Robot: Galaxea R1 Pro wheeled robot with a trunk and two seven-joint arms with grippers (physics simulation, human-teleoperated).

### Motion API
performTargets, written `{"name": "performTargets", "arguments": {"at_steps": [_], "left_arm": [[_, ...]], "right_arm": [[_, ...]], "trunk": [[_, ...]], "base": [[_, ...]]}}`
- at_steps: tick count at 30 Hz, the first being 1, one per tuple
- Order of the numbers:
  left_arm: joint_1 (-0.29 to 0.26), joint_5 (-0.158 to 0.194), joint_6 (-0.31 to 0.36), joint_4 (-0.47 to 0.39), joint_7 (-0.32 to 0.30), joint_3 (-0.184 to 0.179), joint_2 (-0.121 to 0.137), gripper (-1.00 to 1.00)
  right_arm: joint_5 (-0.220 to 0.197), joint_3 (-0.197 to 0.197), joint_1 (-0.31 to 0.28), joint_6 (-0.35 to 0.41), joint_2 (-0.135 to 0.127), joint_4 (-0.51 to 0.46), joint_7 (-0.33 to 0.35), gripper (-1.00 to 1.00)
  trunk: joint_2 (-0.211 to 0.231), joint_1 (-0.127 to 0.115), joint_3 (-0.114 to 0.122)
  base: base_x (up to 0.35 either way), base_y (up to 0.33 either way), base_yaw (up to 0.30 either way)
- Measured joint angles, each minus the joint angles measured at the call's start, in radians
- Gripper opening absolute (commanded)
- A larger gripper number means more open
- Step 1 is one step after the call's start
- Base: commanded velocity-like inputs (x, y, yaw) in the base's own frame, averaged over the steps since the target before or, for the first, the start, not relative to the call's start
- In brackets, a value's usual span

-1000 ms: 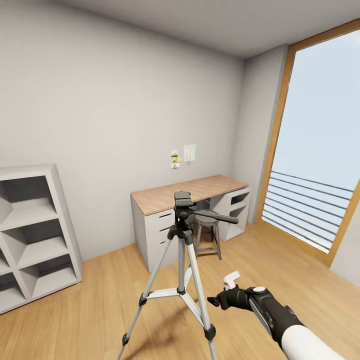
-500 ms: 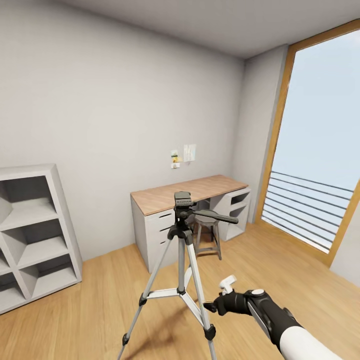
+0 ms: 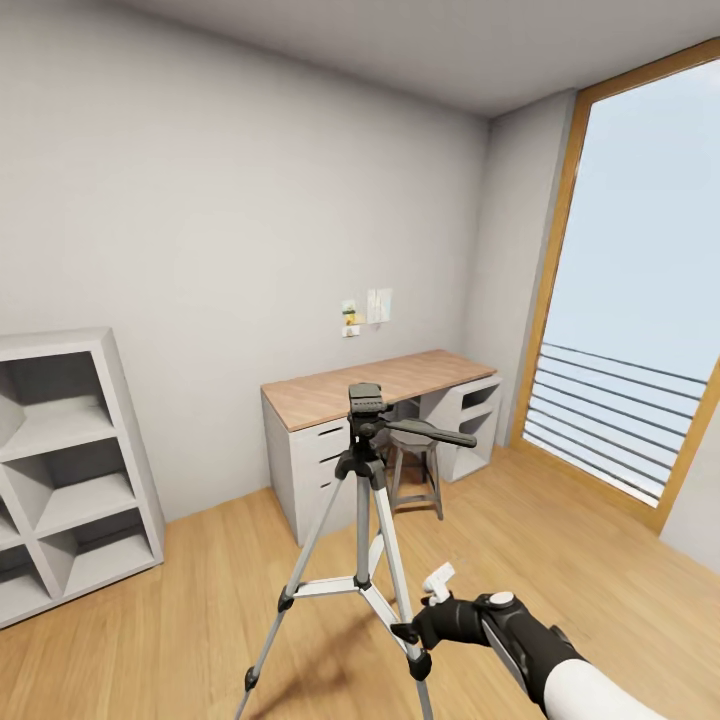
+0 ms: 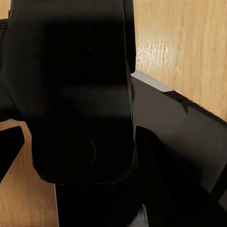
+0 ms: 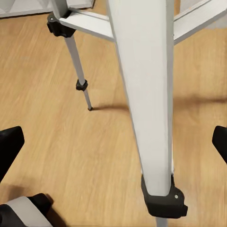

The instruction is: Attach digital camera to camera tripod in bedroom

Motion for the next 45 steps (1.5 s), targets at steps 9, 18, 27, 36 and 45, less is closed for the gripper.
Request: {"name": "performTargets", "arguments": {"at_steps": [9, 18, 27, 36, 45], "left_arm": [[0.000, -0.002, 0.000, 0.000, -0.001, 0.000, 0.000, -1.00], [0.000, 0.000, 0.000, 0.000, 0.000, 0.000, 0.000, -1.00], [0.000, 0.000, 0.000, 0.000, 0.000, 0.000, 0.000, -1.00], [0.000, 0.000, 0.000, 0.000, 0.000, 0.000, 0.000, -1.00], [0.000, 0.000, 0.000, 0.000, 0.000, 0.000, 0.000, -1.00]], "right_arm": [[-0.002, -0.006, 0.000, -0.037, 0.003, 0.002, -0.036, 1.00], [-0.013, -0.009, 0.000, -0.063, 0.021, 0.004, -0.115, 1.00], [-0.011, -0.006, 0.000, -0.077, 0.079, 0.066, -0.257, 1.00], [-0.012, -0.008, 0.000, -0.109, 0.087, 0.079, -0.273, 1.00], [-0.012, -0.009, 0.000, -0.122, 0.086, 0.079, -0.274, 1.00]], "trunk": [[0.000, 0.000, 0.000], [0.000, 0.000, 0.000], [0.000, 0.000, 0.000], [0.000, 0.000, 0.000], [0.000, 0.000, 0.000]], "base": [[0.091, 0.000, 0.000], [0.005, 0.000, 0.000], [0.000, 0.000, 0.000], [0.000, 0.000, 0.000], [0.000, 0.000, 0.000]]}}
